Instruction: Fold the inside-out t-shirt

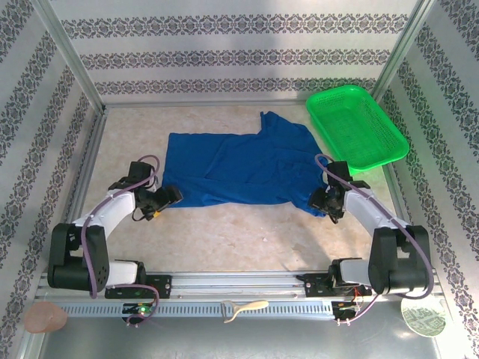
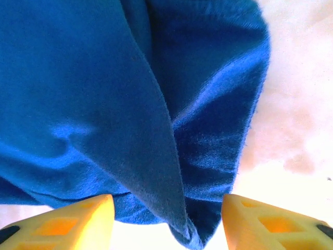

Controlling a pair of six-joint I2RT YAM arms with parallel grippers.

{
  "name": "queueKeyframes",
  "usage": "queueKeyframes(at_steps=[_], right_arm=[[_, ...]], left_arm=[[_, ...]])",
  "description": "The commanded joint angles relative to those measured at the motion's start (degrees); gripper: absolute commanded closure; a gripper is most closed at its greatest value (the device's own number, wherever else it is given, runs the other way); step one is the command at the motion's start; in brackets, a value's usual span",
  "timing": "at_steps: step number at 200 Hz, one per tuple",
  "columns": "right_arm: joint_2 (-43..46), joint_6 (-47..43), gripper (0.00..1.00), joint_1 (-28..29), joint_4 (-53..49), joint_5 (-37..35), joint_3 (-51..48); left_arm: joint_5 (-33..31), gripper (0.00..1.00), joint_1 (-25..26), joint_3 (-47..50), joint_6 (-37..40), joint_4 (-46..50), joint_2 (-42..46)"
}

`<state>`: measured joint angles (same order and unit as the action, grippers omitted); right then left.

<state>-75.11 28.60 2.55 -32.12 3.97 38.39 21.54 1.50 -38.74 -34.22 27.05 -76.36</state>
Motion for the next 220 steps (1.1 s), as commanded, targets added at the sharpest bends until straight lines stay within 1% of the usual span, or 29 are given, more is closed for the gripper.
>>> queueKeyframes(at_steps=[1, 27, 46, 57, 64, 69, 77, 86, 96, 99, 101, 119, 154, 175, 202, 218, 220], right_arm=[[-1.1, 0.6, 0.45, 1.2, 1.5, 0.3, -1.1], [-0.5, 1.3, 0.48, 1.7, 2.3, 0.2, -2.2], [-0.1, 1.5, 0.50, 1.8, 2.4, 0.1, -2.7], [-0.1, 1.6, 0.55, 1.9, 2.8, 0.0, -3.0], [-0.2, 1.6, 0.63, 1.9, 2.9, 0.0, -2.9], [-0.4, 1.4, 0.71, 1.8, 2.8, 0.0, -2.7], [-0.5, 1.1, 0.85, 1.8, 2.5, -0.1, -2.3], [-0.3, 0.7, 0.99, 1.7, 1.9, 0.0, -1.7], [0.2, 0.0, 1.00, 1.5, 0.8, 0.3, -0.8], [0.3, -0.3, 1.00, 1.5, 0.3, 0.4, -0.5], [0.5, -0.4, 1.00, 1.4, 0.1, 0.5, -0.3], [2.2, -1.9, 1.00, 0.5, -2.6, 1.2, 1.8], [3.4, -5.9, 1.00, -2.4, -8.8, 2.1, 5.8], [3.4, -7.5, 1.00, -4.3, -11.4, 3.9, 7.3], [4.9, -8.1, 1.00, -5.8, -14.0, 4.7, 8.2], [6.1, -7.7, 1.00, -6.1, -13.9, 5.3, 7.9], [6.1, -7.6, 1.00, -6.1, -13.9, 5.4, 7.9]], left_arm=[[1.0, 0.21, 1.7, 1.1, -2.6, -4.3, -1.2], [-0.4, 0.27, 2.4, 2.7, -5.0, -7.1, -3.0], [-3.7, 0.30, 2.3, 2.7, -6.2, -8.6, -4.7], [-5.5, 0.33, 2.3, 2.0, -6.7, -9.3, -6.2], [-6.5, 0.36, 2.3, 1.3, -6.9, -9.8, -7.3], [-6.9, 0.41, 2.2, 0.6, -6.8, -10.1, -8.2], [-7.2, 0.53, 2.1, -0.7, -6.6, -10.2, -9.8], [-7.2, 0.72, 1.5, -2.6, -5.5, -9.6, -11.5], [-7.5, 0.91, 0.5, -4.6, -4.3, -8.0, -13.0], [-7.4, 0.98, 0.2, -5.2, -4.0, -7.5, -13.2], [-7.5, 1.00, -0.1, -5.5, -3.7, -7.1, -13.3], [-8.1, 1.00, -2.6, -7.2, -2.1, -4.6, -12.0], [-7.4, 1.00, -11.3, -7.0, 1.4, -0.9, -7.4], [-6.4, 1.00, -15.1, -6.9, 3.4, 1.2, -5.3], [-5.6, 1.00, -16.9, -5.7, 4.1, 2.6, -1.8], [-1.5, 1.00, -16.7, -4.3, 3.1, 1.6, 0.1], [-1.0, 0.97, -16.7, -4.1, 2.8, 1.5, 0.3]])
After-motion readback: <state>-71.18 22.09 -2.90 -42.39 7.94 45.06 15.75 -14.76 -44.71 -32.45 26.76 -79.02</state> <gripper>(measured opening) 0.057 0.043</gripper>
